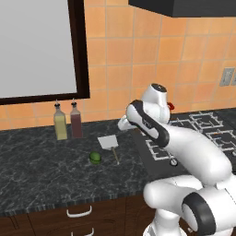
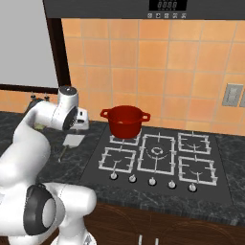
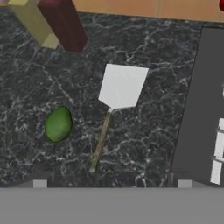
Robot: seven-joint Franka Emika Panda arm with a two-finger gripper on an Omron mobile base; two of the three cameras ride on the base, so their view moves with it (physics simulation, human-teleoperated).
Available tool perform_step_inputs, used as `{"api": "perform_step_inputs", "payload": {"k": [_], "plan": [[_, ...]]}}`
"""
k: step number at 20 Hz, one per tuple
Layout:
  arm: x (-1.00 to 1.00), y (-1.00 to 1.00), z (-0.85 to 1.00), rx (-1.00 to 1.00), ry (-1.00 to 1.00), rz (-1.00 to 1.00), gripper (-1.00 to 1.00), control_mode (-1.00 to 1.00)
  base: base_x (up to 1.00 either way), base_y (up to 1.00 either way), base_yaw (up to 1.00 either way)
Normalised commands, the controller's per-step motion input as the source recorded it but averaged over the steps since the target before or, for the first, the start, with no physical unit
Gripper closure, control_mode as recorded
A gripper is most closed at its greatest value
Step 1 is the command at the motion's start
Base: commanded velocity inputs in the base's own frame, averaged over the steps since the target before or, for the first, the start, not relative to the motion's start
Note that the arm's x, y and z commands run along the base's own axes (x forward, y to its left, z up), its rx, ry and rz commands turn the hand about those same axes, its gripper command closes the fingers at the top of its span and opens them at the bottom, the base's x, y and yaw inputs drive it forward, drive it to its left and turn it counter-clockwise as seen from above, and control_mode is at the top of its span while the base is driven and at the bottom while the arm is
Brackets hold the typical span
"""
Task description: Put the potato and avocado in the pot. Retrieve the spatula and lightly stir the vegetables in the pot.
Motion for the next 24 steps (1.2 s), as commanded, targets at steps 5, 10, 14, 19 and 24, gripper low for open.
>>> {"api": "perform_step_inputs", "payload": {"k": [5,10,14,19,24], "plan": [[0.04,1.0,-0.61,-0.01,0.19,0.25,-1.0,-1.0,0.0,0.0,0.0],[-0.01,0.94,-0.57,-0.06,0.1,0.21,-1.0,-1.0,0.0,0.0,0.0],[0.0,0.13,-0.02,0.0,0.02,0.04,-1.0,-1.0,0.0,0.0,0.0],[0.1,0.01,-0.08,-0.01,0.0,0.0,-1.0,-1.0,0.0,0.0,0.0],[0.19,0.09,-0.19,-0.09,0.02,0.0,-1.0,-1.0,0.0,0.0,0.0]]}}
